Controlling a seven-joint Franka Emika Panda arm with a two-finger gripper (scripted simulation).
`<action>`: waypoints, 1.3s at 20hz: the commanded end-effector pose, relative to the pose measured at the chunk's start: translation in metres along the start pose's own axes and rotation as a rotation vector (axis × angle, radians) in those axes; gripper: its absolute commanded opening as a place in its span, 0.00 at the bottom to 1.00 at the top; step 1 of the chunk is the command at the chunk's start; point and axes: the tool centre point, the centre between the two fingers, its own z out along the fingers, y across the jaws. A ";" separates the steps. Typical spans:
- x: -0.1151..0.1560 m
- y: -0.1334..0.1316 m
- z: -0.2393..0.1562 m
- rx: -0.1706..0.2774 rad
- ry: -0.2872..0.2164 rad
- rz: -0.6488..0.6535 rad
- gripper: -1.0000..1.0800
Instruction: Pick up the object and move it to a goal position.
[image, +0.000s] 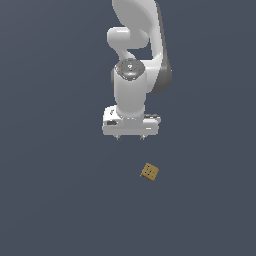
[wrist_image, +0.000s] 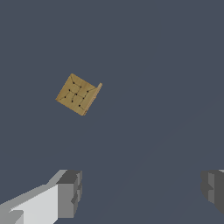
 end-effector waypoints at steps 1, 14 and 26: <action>0.000 0.000 0.000 0.000 0.000 0.000 0.96; 0.000 -0.005 0.003 -0.009 -0.021 -0.013 0.96; 0.018 -0.017 0.019 -0.009 -0.018 0.079 0.96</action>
